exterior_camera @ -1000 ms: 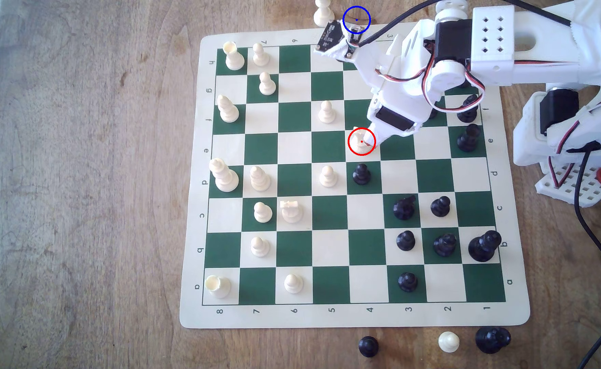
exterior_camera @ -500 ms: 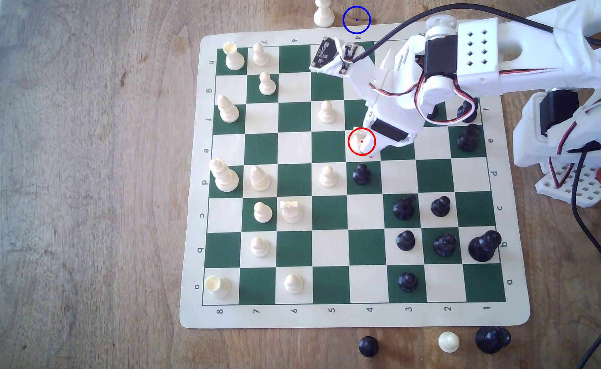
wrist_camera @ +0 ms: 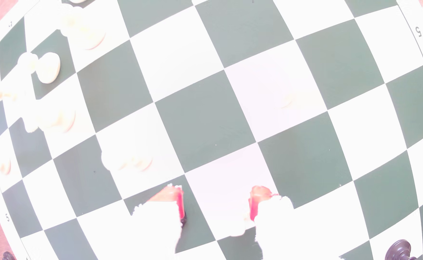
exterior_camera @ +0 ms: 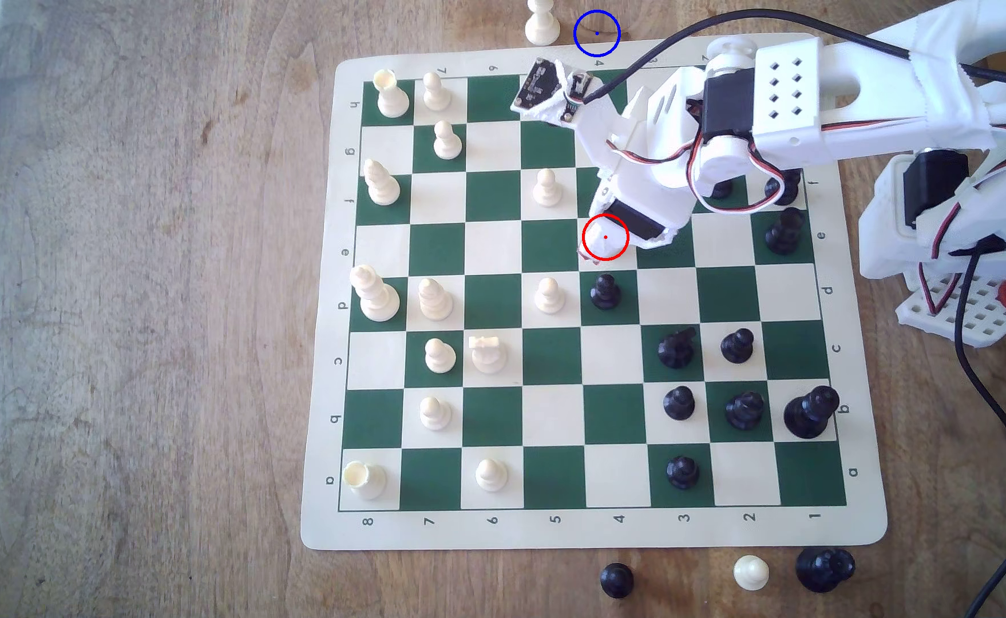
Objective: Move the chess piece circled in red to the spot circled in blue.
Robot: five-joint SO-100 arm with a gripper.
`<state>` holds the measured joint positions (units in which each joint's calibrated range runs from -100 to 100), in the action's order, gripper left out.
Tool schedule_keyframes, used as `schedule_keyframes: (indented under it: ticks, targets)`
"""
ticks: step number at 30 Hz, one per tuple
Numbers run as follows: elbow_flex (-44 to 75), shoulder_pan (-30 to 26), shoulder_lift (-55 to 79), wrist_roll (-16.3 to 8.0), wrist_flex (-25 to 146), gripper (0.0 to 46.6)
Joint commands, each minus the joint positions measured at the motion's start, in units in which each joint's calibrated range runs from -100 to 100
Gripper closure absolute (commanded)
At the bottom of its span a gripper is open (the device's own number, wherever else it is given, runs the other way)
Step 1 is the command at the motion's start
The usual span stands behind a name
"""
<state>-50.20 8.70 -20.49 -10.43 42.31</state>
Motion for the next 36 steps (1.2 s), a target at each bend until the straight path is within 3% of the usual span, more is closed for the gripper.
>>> schedule_keyframes:
  ticks: [1,12,17,29,36]
  targets:
    - [1.1,0.3,-0.1,-0.1,-0.7,32.8]
    - [1.4,0.2,1.3,-0.1,-1.4,36.3]
    - [1.5,0.1,1.4,-0.1,-1.5,42.3]
    - [2.0,0.1,-0.6,-0.4,-0.8,44.4]
    - [9.4,-0.4,-6.4,-1.2,9.8,44.7]
